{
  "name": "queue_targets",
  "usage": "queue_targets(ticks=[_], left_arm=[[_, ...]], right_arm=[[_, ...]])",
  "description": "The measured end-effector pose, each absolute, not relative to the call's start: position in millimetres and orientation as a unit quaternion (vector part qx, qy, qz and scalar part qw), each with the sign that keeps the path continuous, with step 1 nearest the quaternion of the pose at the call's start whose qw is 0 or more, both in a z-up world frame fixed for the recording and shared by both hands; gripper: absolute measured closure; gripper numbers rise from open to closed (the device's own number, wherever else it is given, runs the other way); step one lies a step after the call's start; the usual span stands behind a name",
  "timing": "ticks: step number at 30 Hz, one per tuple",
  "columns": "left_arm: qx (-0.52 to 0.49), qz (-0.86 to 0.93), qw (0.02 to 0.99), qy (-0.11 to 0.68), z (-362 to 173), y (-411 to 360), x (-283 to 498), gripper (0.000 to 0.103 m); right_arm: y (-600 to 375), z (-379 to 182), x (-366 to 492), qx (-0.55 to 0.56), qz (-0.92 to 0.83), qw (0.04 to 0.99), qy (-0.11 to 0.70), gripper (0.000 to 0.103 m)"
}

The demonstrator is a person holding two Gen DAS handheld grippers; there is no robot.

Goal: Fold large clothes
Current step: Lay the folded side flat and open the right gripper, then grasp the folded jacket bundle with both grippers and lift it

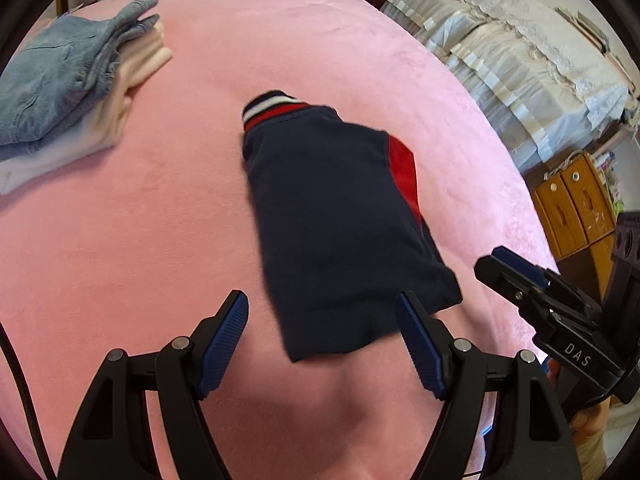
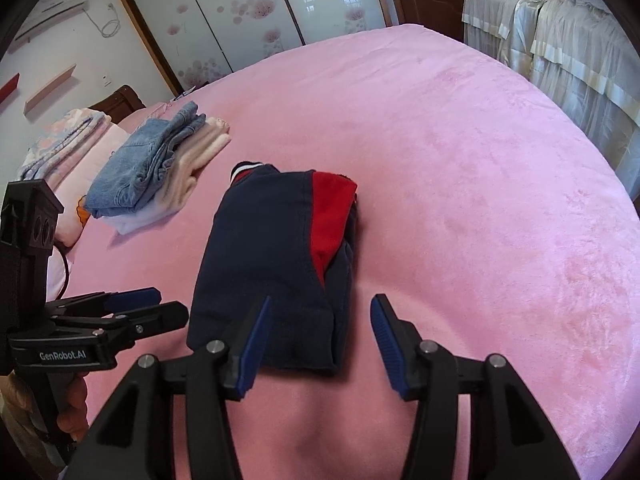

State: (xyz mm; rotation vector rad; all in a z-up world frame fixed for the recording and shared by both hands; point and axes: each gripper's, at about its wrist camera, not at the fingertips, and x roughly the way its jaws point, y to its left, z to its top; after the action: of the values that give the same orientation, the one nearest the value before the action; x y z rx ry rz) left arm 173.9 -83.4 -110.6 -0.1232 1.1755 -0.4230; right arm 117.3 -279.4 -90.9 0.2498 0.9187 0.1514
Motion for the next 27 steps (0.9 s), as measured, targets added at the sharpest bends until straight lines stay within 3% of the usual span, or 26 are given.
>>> queue_targets(ticks=[11, 16, 20, 27], left_arm=[[-0.030, -0.154, 0.809, 0.566, -98, -72, 191, 0.025], [-0.084, -0.198, 0.782, 0.584, -102, -64, 202, 0.023], [-0.092, -0.203, 0.775, 0.591, -110, -64, 212, 0.021], [-0.139, -0.247, 0.729, 0.623, -146, -71, 233, 0.021]], right_arm=[[-289, -67, 121, 0.120, 0.085, 0.883, 0.445, 0.051], [-298, -68, 138, 0.157, 0.119, 0.859, 0.472, 0.051], [-305, -79, 152, 0.187, 0.134, 0.841, 0.490, 0.039], [-307, -126, 183, 0.224, 0.161, 0.796, 0.538, 0.039]])
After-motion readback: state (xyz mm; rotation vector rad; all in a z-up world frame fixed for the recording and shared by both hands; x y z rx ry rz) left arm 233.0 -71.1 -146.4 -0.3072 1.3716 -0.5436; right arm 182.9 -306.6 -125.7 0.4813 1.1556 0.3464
